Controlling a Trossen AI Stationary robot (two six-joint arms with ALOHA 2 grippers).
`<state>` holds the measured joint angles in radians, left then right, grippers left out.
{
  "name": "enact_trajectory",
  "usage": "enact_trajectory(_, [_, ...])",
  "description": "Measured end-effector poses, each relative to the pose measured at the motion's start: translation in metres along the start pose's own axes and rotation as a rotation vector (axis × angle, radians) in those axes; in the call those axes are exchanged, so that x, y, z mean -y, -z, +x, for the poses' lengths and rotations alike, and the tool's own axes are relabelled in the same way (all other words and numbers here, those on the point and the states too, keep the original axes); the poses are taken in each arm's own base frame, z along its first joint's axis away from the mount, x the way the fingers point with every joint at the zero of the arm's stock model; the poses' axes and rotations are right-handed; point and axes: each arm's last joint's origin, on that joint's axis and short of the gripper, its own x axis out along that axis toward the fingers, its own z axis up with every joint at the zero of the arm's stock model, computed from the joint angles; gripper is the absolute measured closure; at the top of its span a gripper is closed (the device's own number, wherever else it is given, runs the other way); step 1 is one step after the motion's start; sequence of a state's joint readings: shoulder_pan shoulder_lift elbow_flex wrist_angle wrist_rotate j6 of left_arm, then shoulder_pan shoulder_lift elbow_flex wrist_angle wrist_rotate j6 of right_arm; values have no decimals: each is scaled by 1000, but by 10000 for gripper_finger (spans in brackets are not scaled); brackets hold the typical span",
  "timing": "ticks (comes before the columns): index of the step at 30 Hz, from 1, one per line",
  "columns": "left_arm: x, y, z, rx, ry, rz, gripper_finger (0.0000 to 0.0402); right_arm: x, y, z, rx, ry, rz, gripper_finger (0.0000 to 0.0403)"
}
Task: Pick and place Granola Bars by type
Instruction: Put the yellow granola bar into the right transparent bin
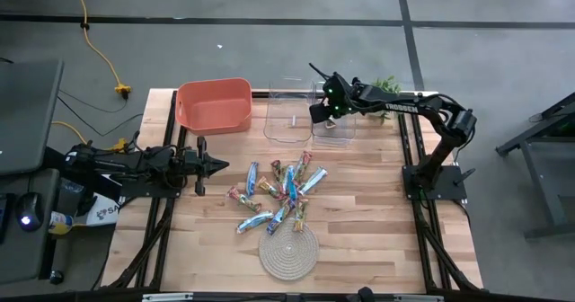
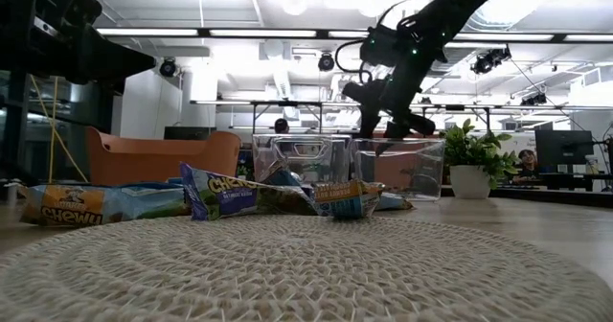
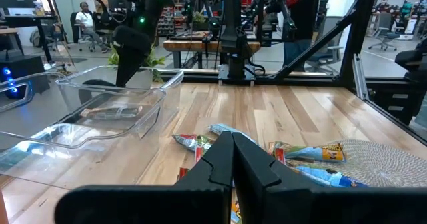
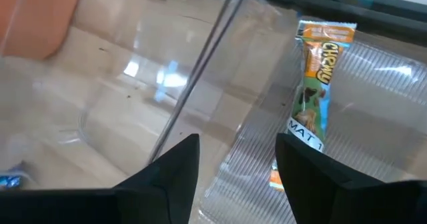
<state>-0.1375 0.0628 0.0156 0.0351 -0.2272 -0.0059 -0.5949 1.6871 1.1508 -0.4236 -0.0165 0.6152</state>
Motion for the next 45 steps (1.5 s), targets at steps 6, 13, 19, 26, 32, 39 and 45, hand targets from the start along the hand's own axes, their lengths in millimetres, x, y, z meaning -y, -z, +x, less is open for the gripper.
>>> enact_trajectory(6, [0,0,0,0,0,0,401,-3,-5,-20,61,-19,-39,222])
enact_trajectory(13, [0,0,0,0,0,0,401,-12,-9,-60,151,-137,-112,222])
enact_trajectory(19, [0,0,0,0,0,0,401,-46,1,-95,246,-394,-320,222])
enact_trajectory(26, [0,0,0,0,0,0,401,-84,39,-117,281,-504,-652,222])
enact_trajectory(32, [0,0,0,-1,0,0,401,-103,74,-117,174,-491,-705,222])
enact_trajectory(39, [0,0,0,0,0,0,401,-115,118,-116,80,-396,-920,222])
enact_trajectory(45, [0,0,0,0,0,0,401,-117,146,-95,-104,-336,-1052,222])
